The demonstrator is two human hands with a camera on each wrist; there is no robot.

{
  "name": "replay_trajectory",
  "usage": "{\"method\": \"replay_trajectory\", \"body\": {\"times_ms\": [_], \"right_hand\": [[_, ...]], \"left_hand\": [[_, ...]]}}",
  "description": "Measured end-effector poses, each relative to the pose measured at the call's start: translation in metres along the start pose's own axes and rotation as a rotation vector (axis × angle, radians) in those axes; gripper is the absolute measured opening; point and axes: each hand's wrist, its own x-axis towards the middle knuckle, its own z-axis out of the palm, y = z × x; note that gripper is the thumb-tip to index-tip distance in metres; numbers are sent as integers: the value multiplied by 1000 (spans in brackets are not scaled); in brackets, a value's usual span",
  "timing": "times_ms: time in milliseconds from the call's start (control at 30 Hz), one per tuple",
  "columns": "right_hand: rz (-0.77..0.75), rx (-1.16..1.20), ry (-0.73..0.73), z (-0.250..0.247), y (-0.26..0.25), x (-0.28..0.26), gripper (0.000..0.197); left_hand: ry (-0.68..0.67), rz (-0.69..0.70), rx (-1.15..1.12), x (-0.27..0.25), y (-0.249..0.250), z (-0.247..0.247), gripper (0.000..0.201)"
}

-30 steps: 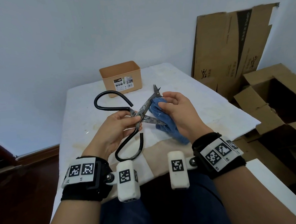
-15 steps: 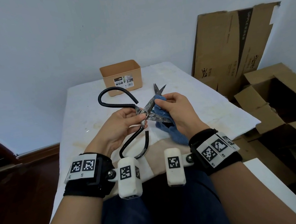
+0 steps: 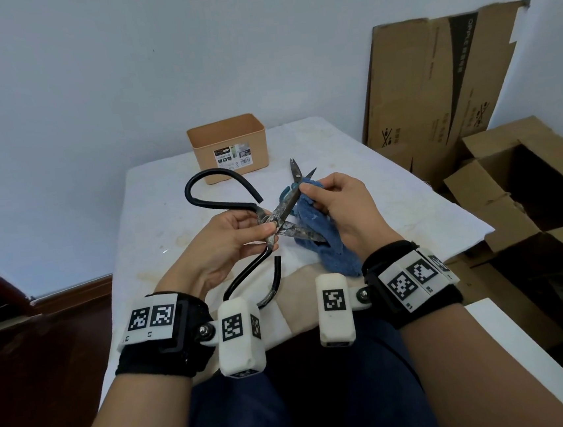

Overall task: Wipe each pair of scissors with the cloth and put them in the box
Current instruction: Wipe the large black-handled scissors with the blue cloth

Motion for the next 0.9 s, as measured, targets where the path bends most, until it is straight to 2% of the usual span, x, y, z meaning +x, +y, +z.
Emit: {"method": "replay_trajectory", "body": {"times_ms": [433, 600, 767, 900], "right_hand": [[-16, 16, 56, -6, 0, 4, 22], [-38, 16, 118, -9, -2, 6, 21], [-2, 53, 239, -16, 3, 11, 17], [4, 96, 201, -16, 4, 9, 14]], "left_hand": [[-25, -7, 38, -2, 2, -2, 15], [-31, -18, 36, -3, 0, -3, 16], [-17, -10, -19, -4, 1, -7, 16], [2, -23, -27, -3, 1, -11, 25]]}}
